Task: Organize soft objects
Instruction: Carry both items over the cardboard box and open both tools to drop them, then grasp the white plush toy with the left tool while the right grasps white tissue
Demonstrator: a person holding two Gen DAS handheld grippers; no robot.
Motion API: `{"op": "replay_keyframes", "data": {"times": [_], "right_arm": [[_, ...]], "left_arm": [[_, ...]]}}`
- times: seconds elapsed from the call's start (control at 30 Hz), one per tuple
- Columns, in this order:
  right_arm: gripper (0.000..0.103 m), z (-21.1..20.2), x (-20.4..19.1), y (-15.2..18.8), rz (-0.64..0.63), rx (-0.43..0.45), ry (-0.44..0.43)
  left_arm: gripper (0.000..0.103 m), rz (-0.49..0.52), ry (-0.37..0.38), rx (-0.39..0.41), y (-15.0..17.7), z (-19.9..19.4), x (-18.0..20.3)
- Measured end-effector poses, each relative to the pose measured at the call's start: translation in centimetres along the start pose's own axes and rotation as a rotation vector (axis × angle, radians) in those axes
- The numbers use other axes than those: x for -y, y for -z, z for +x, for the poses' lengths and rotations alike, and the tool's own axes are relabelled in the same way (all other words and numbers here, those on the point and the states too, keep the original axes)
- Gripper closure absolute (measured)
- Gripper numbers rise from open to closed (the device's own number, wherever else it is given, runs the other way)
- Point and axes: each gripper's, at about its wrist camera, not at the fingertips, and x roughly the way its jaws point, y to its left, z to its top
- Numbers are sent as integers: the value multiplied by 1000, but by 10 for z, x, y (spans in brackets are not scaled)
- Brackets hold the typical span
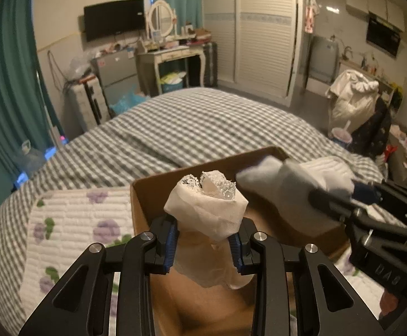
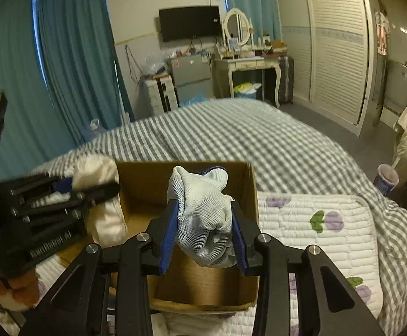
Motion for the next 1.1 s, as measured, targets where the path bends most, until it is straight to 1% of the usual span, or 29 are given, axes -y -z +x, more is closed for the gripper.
{"op": "replay_keyframes", "data": {"times": [0.07, 0.1, 0.13, 0.17, 0.2, 0.23, 0.33, 0.43, 0.47, 0.5, 0.6, 0.63, 0.7, 0.77, 0.8, 0.9, 0.93, 1.0, 1.07, 1.1], "right_arm": [[61, 5, 7, 5, 12, 6, -1], [54, 5, 10, 7, 29, 12, -10], [48, 4, 14, 7, 51, 20, -20], [35, 2, 18, 8, 65, 27, -20], [31, -1, 20, 8, 71, 35, -10], [31, -5, 21, 8, 69, 41, 0], [31, -25, 19, 5, 46, 52, 29], [29, -60, 12, -1, 24, 76, 57], [25, -76, 9, -4, 12, 86, 64], [19, -93, 4, -7, -5, 97, 69], [9, -140, -11, -13, -46, 129, 93], [8, -155, -16, -14, -57, 134, 102], [4, -182, -28, -14, -69, 138, 103], [0, -207, -39, -11, -80, 137, 111], [0, -214, -43, -9, -87, 139, 113], [0, -237, -61, 8, -117, 142, 109], [0, -240, -65, 15, -120, 136, 103], [0, -243, -70, 30, -114, 116, 84], [0, -238, -71, 47, -102, 84, 46], [0, -234, -70, 55, -102, 74, 42]], "left_arm": [[67, 8, 0, 12, -1, 3, 1], [55, 7, -4, 11, -3, 4, 1], [45, 4, -9, 8, -5, 5, 1], [22, 1, -20, 4, -5, 4, 0], [13, -3, -30, 15, -7, 1, 1], [13, -3, -41, 32, -8, -5, 1], [13, 0, -58, 25, -12, -17, -1], [13, -27, -54, 44, -15, -49, -5], [13, -36, -51, 57, -16, -67, -5], [13, -41, -48, 74, -16, -81, -5], [13, -30, -69, 127, -18, -132, -2], [12, -25, -71, 144, -18, -150, -1], [8, -19, -70, 171, -15, -180, -1], [7, -21, -69, 196, -10, -210, -3], [7, -24, -66, 203, -7, -220, -6], [7, -48, -58, 215, 9, -243, -15], [7, -55, -59, 212, 13, -245, -17], [7, -67, -82, 185, 29, -245, -22], [7, -77, -91, 179, 47, -242, -26], [7, -83, -99, 176, 60, -237, -28]]}}
